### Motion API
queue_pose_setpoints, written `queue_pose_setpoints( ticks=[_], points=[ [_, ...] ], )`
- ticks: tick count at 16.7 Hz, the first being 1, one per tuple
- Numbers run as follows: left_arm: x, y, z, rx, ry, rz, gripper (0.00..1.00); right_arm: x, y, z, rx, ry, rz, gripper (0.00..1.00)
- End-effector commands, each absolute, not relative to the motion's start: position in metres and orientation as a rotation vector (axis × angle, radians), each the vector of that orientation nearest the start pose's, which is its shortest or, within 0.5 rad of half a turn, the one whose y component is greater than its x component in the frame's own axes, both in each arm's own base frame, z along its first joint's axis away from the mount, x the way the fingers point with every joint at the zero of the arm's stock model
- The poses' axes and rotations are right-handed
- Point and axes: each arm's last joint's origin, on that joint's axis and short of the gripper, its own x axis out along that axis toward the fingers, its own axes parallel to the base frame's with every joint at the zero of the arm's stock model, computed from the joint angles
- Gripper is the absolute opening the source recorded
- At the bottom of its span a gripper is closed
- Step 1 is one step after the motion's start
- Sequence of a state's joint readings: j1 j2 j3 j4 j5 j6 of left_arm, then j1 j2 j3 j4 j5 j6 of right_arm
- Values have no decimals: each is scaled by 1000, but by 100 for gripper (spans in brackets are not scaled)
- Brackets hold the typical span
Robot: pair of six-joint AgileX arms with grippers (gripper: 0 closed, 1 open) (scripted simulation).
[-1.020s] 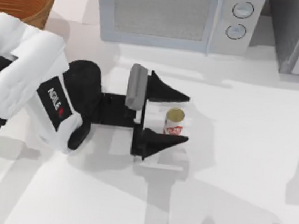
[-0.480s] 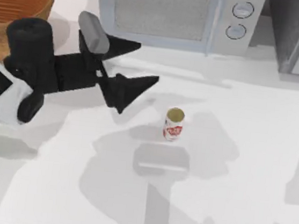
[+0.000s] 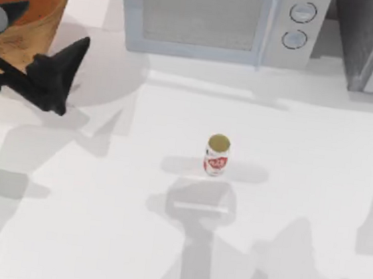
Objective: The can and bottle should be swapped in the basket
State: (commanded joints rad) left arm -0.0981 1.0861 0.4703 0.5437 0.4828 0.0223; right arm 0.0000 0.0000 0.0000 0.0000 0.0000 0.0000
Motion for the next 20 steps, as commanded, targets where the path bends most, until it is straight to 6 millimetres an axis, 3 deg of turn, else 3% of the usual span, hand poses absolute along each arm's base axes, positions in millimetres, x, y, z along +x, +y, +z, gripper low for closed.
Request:
queue_pose_setpoints(
  ticks=[4, 8, 13, 20],
  points=[
    [157, -16, 227, 9, 10, -321, 100, 106, -1, 160, 0, 0, 0, 100],
    [118, -6, 194, 7, -12, -132, 100, 106, -1, 160, 0, 0, 0, 100],
    [106, -1, 162, 0, -1, -8, 100, 106, -1, 160, 0, 0, 0, 100],
    [106, -2, 161, 0, -1, -4, 100, 106, -1, 160, 0, 0, 0, 100]
  ],
)
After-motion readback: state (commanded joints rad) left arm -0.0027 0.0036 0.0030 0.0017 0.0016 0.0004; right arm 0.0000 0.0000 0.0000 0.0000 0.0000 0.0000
